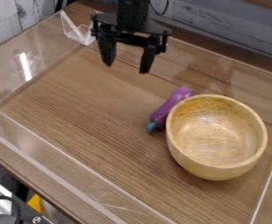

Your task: Remove the purple eggplant from inside the brown bowl and put it on the table

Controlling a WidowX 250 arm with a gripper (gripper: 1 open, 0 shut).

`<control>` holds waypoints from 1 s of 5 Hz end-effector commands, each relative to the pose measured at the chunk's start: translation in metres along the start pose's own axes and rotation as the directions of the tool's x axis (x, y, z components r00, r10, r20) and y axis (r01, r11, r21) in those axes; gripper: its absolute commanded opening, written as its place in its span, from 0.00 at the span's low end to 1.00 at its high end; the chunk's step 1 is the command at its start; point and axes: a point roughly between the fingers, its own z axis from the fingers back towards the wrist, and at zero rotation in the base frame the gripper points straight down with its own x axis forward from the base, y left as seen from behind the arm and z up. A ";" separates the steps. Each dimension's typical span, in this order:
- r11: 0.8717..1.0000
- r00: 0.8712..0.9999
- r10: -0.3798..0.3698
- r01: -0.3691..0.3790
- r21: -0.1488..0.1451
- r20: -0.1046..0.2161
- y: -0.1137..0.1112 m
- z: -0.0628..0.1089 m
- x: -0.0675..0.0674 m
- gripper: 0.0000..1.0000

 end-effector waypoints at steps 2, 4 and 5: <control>0.998 0.996 -0.049 0.050 -0.024 0.077 -0.011 -0.005 -0.013 1.00; 0.994 0.989 -0.099 0.103 -0.029 0.111 0.005 -0.018 -0.014 1.00; 0.996 0.990 -0.078 0.083 -0.032 0.120 0.015 -0.019 -0.014 1.00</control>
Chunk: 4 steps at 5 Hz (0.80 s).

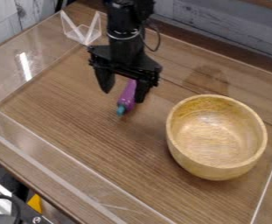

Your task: Remove the purple eggplant from inside the brown bowl and put it on the table

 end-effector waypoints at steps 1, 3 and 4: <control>1.000 0.997 0.021 -0.021 -0.002 0.068 0.006 0.021 0.014 1.00; 0.999 0.995 0.052 -0.052 -0.006 0.087 0.013 0.040 0.021 1.00; 0.997 0.993 0.071 -0.071 -0.008 0.093 0.007 0.055 0.016 1.00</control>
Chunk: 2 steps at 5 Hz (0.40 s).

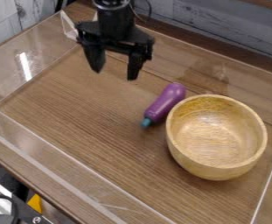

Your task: Remove the purple eggplant from inside the brown bowl and put it on the table

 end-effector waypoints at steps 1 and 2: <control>0.998 0.996 -0.056 0.057 -0.014 0.069 -0.015 0.017 0.004 1.00; 0.996 0.994 -0.089 0.091 -0.018 0.064 -0.020 0.014 0.002 1.00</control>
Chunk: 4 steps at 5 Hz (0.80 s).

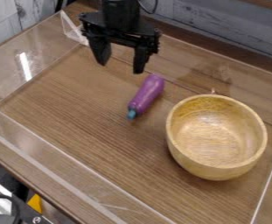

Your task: Remove the purple eggplant from inside the brown bowl and put it on the table

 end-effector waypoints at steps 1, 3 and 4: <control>0.999 0.998 -0.041 0.041 -0.007 0.044 -0.008 0.013 0.007 1.00; 0.999 0.999 -0.036 0.035 0.010 0.035 -0.012 0.011 0.002 1.00; 0.999 0.999 -0.034 0.033 0.020 0.036 -0.016 0.009 0.001 1.00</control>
